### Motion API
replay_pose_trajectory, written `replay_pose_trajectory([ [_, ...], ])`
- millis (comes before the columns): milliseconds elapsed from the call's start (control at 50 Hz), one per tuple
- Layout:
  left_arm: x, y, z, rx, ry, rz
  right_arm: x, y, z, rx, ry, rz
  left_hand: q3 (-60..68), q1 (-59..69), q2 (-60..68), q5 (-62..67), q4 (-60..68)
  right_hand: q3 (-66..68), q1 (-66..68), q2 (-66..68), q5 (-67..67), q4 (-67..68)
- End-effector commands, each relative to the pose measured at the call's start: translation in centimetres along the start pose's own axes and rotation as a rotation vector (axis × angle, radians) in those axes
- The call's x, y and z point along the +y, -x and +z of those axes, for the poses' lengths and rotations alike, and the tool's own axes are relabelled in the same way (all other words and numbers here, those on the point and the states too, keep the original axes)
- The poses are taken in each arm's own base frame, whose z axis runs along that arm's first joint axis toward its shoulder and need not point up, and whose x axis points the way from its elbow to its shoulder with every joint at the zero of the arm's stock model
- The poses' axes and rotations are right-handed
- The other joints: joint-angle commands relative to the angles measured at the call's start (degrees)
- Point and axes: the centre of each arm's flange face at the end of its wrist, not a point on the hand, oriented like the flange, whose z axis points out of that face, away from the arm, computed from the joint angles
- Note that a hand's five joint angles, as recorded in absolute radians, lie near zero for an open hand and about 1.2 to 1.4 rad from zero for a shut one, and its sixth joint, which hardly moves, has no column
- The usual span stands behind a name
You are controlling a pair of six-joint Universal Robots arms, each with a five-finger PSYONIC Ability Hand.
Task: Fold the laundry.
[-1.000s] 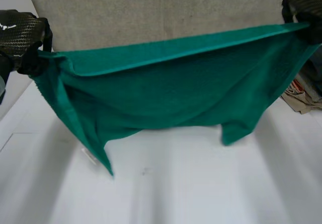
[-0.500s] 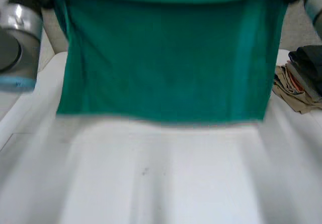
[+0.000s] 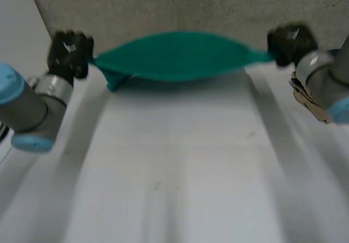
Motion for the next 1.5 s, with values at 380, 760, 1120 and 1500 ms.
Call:
replay_pose_trajectory([
  [380,5.9,-3.7,-9.1,0.196,0.41,0.01,9.0,3.0,-6.5,-0.19,0.337,-0.004,-35.23,-31.6,-35.56,-33.88,-35.53,11.8,14.48,12.25,11.37,11.28],
  [760,9.5,-0.6,-8.2,0.047,0.529,-0.001,9.0,1.8,-6.0,-0.161,0.33,-0.005,-33.55,-29.92,-33.88,-32.2,-33.85,11.8,14.48,12.25,11.37,11.28],
  [1120,11.2,-0.9,-6.1,0.068,0.547,-0.138,9.3,1.8,-6.2,-0.16,0.34,-0.005,-8.61,-4.98,-8.94,-7.25,-8.9,11.8,14.48,12.25,11.37,11.28],
  [1500,-3.5,4.4,-10.0,-0.061,0.394,-0.057,0.3,-0.7,-11.1,-0.213,0.385,-0.208,11.51,15.14,11.18,12.86,11.21,11.8,14.48,12.25,11.37,11.28],
])
